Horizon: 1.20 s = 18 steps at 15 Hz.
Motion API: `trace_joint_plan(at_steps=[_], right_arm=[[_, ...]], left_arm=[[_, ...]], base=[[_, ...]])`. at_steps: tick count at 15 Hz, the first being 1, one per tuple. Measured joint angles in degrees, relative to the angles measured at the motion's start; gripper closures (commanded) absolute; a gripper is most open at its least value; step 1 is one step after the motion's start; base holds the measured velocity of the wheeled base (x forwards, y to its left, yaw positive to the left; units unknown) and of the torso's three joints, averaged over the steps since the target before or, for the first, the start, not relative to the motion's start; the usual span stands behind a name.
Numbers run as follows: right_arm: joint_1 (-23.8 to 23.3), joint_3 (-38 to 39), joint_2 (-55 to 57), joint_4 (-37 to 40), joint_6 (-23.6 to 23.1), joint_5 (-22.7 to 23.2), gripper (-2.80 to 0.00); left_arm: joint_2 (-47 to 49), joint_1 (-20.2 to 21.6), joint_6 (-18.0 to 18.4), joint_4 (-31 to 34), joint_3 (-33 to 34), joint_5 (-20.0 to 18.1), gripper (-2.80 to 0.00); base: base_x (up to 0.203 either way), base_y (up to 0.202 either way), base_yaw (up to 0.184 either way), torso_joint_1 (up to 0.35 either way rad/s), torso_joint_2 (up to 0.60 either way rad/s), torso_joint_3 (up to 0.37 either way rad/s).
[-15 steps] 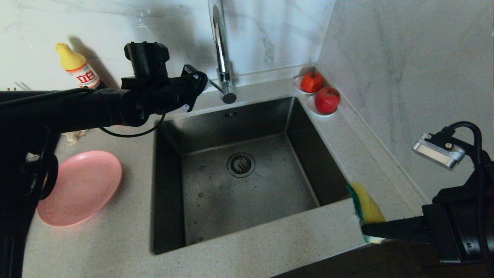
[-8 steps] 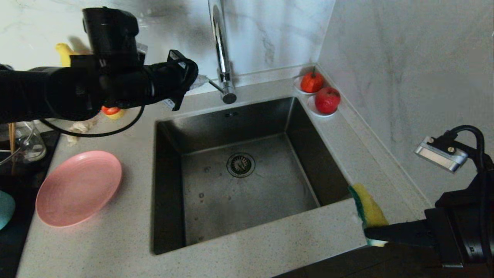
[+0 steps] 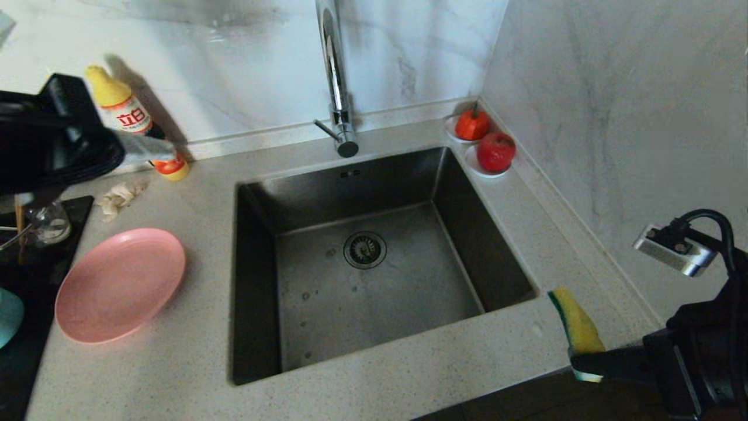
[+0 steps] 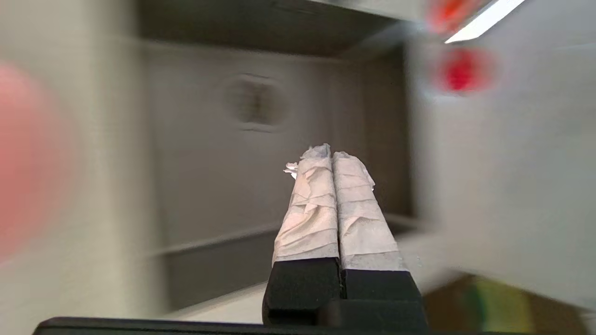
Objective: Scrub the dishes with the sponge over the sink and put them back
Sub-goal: Put down the sponge
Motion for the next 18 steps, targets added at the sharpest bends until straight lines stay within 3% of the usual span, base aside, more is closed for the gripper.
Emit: trace_joint_plan(at_steps=[2, 5, 7, 10, 15, 18], right_arm=[[0.5, -0.1, -0.3, 1.3, -0.9, -1.9, 0.0], [2.4, 1.2, -0.9, 3.2, -1.0, -4.6, 0.0], [3.4, 2.1, -1.2, 3.4, -1.1, -5.9, 0.0], [4.0, 2.9, -1.6, 3.5, -1.0, -5.9, 0.0], [4.1, 5.0, -2.8, 3.5, -0.9, -6.7, 0.0], [4.1, 5.8, -3.6, 3.6, -1.0, -6.8, 0.0]], left_arm=[[-6.6, 0.4, 7.3, 2.7, 6.0, 8.3, 0.0], [-17.9, 0.7, 14.8, 3.3, 18.9, 13.5, 0.0], [-24.7, 1.2, 17.4, 3.3, 26.5, 16.9, 0.0], [-34.6, 4.2, 18.4, 2.4, 36.9, 22.9, 0.0], [-51.3, 11.0, 19.5, 2.0, 52.3, 24.1, 0.0], [-59.7, 13.3, 20.6, 0.2, 60.6, 21.6, 0.0]], base=[[0.0, 0.0, 0.0, 0.0, 0.0, 0.0], [0.0, 0.0, 0.0, 0.0, 0.0, 0.0], [0.0, 0.0, 0.0, 0.0, 0.0, 0.0], [0.0, 0.0, 0.0, 0.0, 0.0, 0.0], [0.0, 0.0, 0.0, 0.0, 0.0, 0.0], [0.0, 0.0, 0.0, 0.0, 0.0, 0.0]])
